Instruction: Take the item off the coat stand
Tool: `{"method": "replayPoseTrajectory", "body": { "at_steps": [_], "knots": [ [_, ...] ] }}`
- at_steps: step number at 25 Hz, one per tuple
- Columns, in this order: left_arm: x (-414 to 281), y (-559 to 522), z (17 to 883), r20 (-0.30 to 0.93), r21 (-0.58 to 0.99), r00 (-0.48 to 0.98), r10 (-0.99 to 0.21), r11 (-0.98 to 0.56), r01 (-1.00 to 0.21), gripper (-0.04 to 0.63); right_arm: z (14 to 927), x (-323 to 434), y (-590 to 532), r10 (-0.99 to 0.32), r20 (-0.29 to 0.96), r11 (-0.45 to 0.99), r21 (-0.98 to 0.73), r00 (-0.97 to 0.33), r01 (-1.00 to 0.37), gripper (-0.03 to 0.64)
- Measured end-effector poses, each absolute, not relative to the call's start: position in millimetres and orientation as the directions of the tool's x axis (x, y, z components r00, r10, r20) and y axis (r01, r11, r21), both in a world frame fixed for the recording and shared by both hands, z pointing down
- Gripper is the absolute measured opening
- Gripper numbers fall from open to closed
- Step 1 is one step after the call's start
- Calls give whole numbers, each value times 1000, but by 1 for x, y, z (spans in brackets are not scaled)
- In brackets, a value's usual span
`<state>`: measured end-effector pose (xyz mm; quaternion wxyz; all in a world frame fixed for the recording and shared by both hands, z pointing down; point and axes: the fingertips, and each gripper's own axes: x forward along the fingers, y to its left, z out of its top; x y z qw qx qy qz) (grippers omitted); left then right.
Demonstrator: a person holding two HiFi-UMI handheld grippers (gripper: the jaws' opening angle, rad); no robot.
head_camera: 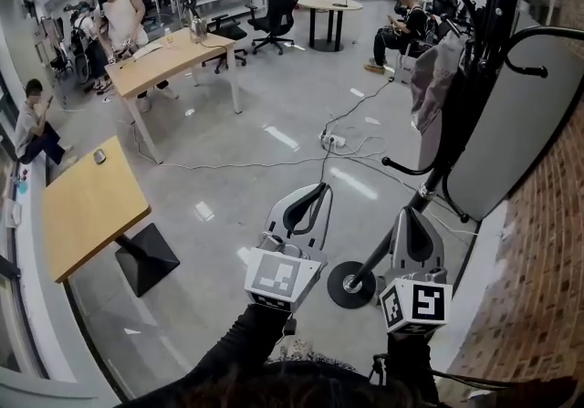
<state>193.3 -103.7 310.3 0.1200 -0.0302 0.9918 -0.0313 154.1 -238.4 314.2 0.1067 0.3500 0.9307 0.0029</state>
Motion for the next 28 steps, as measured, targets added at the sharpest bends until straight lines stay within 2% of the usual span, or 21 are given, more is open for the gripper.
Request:
{"method": "replayPoseTrajectory", "body": {
  "at_steps": [7, 22, 28],
  "knots": [
    [142, -102, 314, -224, -94, -965, -135, 989, -116, 21, 316, 114, -228, 627, -209, 776, 90, -750, 624, 9],
    [81, -60, 333, -189, -56, -958, -215, 977, -208, 21, 322, 62, -179, 586, -172, 811, 127, -792, 572, 9],
    [44, -18, 328, -196, -62, -937, -288, 958, -281, 21, 313, 33, -148, 495, -203, 869, 127, -845, 479, 9]
  ]
}}
